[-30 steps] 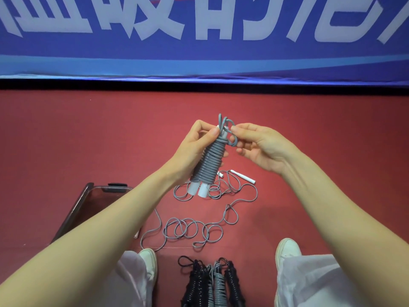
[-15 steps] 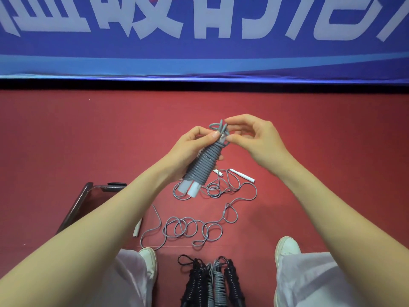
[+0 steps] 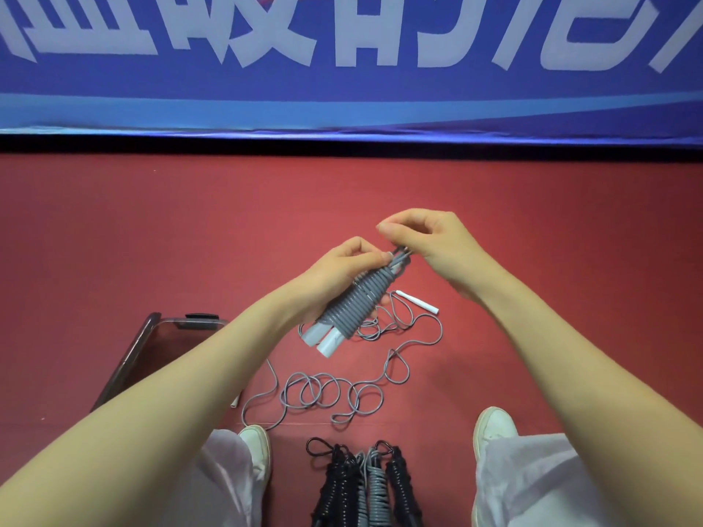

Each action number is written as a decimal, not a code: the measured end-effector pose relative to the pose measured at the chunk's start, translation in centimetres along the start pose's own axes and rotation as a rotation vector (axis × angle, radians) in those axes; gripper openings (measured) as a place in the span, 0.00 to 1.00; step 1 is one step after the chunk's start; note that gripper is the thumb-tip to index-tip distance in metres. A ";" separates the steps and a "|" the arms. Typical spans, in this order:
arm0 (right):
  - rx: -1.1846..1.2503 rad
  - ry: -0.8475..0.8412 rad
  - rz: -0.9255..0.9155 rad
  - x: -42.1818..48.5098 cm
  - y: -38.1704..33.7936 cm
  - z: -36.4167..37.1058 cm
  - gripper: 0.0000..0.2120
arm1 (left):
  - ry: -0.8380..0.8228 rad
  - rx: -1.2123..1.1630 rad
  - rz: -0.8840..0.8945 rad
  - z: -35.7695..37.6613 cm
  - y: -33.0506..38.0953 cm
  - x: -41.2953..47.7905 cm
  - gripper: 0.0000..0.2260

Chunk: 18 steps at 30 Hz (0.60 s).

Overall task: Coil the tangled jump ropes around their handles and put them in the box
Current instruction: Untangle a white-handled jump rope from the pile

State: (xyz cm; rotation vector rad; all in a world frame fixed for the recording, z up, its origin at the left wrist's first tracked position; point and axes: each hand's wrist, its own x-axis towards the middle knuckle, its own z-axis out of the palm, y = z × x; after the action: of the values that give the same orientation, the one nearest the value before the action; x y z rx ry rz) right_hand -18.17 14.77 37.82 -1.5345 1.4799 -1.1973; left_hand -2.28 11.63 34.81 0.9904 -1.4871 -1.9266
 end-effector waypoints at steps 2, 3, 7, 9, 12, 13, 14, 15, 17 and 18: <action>-0.255 -0.076 -0.037 0.0 0.0 -0.6 0.06 | 0.050 0.017 0.008 0.1 -0.3 0.2 0.06; -0.355 -0.103 -0.059 0.0 0.1 -0.7 0.06 | 0.078 0.040 0.013 0.1 -0.5 0.3 0.05; -0.536 -0.114 -0.173 -0.3 0.7 -0.4 0.09 | 0.126 0.072 -0.010 0.4 -1.1 0.3 0.04; -0.532 -0.107 -0.195 -0.2 0.7 -0.3 0.10 | 0.138 0.057 -0.017 0.7 -1.0 0.4 0.07; -0.418 -0.001 -0.159 0.0 0.7 -0.7 0.07 | 0.122 0.047 -0.001 0.9 -0.8 0.4 0.08; -0.385 0.044 -0.141 0.1 0.8 -0.9 0.07 | 0.112 0.045 0.010 0.9 -0.8 0.4 0.09; -0.345 0.079 -0.120 0.2 0.9 -1.0 0.06 | 0.109 0.049 0.026 1.0 -0.8 0.5 0.09; -0.286 0.112 -0.094 0.3 1.1 -1.1 0.06 | 0.114 0.052 0.046 1.0 -0.9 0.6 0.08; -0.128 0.179 -0.036 0.4 1.3 -1.3 0.05 | 0.131 0.025 0.081 1.0 -0.9 0.7 0.07; -0.043 0.216 0.002 0.4 1.4 -1.3 0.07 | 0.131 0.017 0.090 1.0 -0.9 0.8 0.09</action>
State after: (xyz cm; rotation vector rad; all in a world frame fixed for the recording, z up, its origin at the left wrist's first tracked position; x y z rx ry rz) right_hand -19.92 14.34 37.07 -1.4681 1.6549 -1.3731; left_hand -3.54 11.87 33.89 1.0197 -1.4507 -1.7544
